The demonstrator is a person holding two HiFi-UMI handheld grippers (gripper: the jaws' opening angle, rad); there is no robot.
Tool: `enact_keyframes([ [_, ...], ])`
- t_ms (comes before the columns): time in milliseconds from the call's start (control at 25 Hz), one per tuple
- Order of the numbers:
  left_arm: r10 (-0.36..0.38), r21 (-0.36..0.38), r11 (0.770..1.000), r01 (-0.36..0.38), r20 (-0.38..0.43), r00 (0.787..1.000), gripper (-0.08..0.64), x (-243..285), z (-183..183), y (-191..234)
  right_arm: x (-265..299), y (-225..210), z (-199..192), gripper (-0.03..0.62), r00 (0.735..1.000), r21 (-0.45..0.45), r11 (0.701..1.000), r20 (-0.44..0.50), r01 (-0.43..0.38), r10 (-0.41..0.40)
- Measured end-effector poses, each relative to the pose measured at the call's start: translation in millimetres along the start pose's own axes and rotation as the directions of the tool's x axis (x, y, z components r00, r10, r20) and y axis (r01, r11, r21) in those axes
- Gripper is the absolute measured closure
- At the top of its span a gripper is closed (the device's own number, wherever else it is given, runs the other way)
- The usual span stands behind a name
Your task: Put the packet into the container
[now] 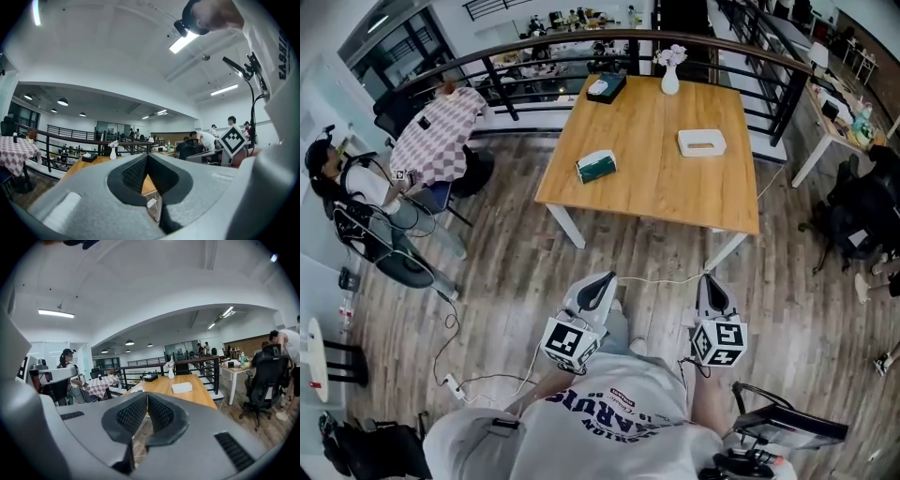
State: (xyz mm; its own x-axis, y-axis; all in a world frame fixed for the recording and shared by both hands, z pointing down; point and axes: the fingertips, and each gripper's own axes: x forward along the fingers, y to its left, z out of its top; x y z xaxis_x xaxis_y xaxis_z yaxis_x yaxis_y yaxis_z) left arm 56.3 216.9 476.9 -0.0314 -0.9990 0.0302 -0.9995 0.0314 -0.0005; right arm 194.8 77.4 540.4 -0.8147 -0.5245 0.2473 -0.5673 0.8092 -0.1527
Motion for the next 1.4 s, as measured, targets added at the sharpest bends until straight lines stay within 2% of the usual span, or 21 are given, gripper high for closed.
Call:
enact_keyframes([
  [240, -0.034, 0.006, 0.999, 0.034, 0.016, 0.999, 0.557, 18.4, 4.3, -4.6, -2.8, -14.1, -13.7, 0.583, 0.999, 0.021, 0.999, -0.03, 0.026, -0.026],
  [600, -0.062, 0.025, 0.998, 0.061, 0.04, 0.997, 0.557, 42.4, 10.4, 13.3, 16.4, -31.6, -6.4, 0.583, 0.997, 0.018, 0.997, -0.024, 0.079, -0.078],
  [960, -0.063, -0.004, 0.998, 0.064, 0.033, 0.997, 0.557, 72.4, 3.1, 46.1, 60.1, -20.3, 4.6, 0.583, 0.998, 0.002, 0.999, -0.04, 0.047, -0.047],
  [1400, -0.073, -0.043, 0.996, 0.074, 0.029, 0.997, 0.557, 122.2, -2.9, 115.1, 137.7, -14.8, 23.8, 0.583, 0.997, -0.018, 0.999, -0.07, 0.045, -0.046],
])
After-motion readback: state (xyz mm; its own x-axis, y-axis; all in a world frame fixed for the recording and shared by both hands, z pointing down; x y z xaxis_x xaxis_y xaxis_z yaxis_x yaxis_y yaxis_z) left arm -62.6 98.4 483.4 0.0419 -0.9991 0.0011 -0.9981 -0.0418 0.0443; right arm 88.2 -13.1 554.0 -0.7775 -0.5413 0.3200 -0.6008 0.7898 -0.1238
